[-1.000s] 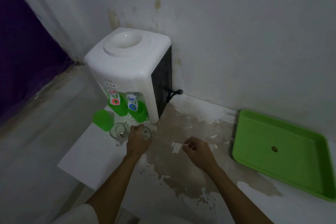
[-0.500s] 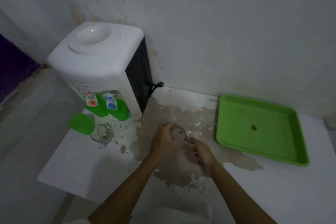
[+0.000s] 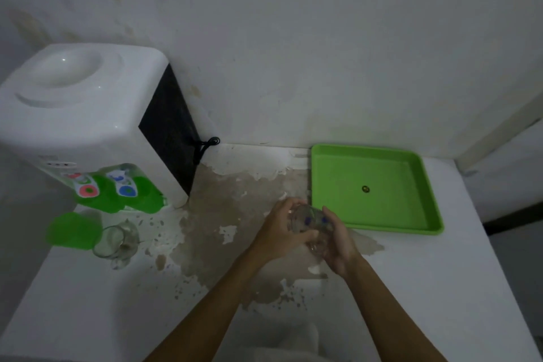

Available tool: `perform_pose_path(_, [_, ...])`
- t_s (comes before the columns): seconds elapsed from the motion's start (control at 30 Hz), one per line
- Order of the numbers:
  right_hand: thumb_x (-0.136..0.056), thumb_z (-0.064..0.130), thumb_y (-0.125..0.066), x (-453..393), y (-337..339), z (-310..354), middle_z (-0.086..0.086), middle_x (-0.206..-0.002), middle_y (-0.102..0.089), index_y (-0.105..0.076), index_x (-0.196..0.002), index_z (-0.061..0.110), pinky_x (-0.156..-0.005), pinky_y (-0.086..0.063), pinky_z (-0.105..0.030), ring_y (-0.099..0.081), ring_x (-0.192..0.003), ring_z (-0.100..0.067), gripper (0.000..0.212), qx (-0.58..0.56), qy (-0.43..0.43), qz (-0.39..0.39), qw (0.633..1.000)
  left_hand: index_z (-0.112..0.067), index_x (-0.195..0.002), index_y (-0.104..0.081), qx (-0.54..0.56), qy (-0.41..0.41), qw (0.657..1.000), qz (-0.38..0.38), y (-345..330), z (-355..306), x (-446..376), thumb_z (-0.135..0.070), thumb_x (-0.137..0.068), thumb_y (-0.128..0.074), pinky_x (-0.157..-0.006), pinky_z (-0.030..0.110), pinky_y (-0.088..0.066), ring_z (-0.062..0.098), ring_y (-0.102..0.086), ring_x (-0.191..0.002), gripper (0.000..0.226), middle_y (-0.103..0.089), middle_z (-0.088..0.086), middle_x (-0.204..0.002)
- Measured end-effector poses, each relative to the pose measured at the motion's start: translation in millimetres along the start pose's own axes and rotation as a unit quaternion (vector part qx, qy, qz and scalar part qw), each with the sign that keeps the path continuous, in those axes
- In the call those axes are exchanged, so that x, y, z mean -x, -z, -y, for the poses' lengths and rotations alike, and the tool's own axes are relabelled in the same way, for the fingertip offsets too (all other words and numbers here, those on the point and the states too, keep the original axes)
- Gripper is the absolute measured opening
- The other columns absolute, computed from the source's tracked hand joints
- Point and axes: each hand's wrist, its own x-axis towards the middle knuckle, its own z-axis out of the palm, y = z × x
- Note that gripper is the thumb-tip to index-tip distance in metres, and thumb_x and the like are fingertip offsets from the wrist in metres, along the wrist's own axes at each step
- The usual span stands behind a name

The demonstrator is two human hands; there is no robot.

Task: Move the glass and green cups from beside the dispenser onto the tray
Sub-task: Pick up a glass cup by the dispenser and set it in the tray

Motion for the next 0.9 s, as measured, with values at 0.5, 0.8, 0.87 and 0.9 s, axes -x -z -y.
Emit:
perform_pose_path(0.5, [-0.078,0.016,-0.080,-43,32,44,-0.018,-0.129,-0.045,-0.057,-0.128,0.012,-0.096,-0.042,-0.032,-0.050,-0.102,-0.023,0.055,0.407,0.306,-0.309,0.803,-0.033,-0.118,-0.059,0.025,0.081,0.996,0.007,5,30,-21,-0.035,-0.073,-0.074,-0.095,0.034,-0.054,0.018,-0.063,-0.108,0.047,-0.061,0.005,-0.118])
perform_pose_path(0.8, [-0.072,-0.001,-0.079,-68,36,47,-0.019,-0.132,-0.048,-0.063,-0.120,0.009,-0.109,-0.043,-0.042,-0.050,-0.121,-0.036,0.051,0.577,0.309,-0.223,0.723,-0.028,-0.115,-0.062,0.030,0.111,0.993,0.005,15,38,-26,-0.017,-0.085,-0.074,-0.078,0.015,-0.051,0.013,-0.062,-0.093,0.034,-0.064,0.003,-0.113])
perform_pose_path(0.87, [-0.072,-0.004,-0.077,-69,37,47,-0.020,-0.132,-0.048,-0.065,-0.118,0.007,-0.109,-0.042,-0.041,-0.050,-0.123,-0.037,0.049,0.592,0.296,-0.209,0.720,-0.022,-0.118,-0.063,0.025,0.121,0.992,0.005,16,38,-26,-0.015,-0.087,-0.073,-0.072,0.009,-0.049,0.013,-0.061,-0.091,0.034,-0.064,0.006,-0.114])
perform_pose_path(0.9, [-0.073,-0.004,-0.077,-70,38,47,-0.021,-0.133,-0.049,-0.065,-0.118,0.007,-0.110,-0.041,-0.042,-0.049,-0.124,-0.037,0.048,0.596,0.288,-0.205,0.721,-0.020,-0.119,-0.064,0.021,0.125,0.992,0.003,16,39,-26,-0.014,-0.087,-0.073,-0.070,0.006,-0.048,0.014,-0.061,-0.091,0.034,-0.063,0.009,-0.115])
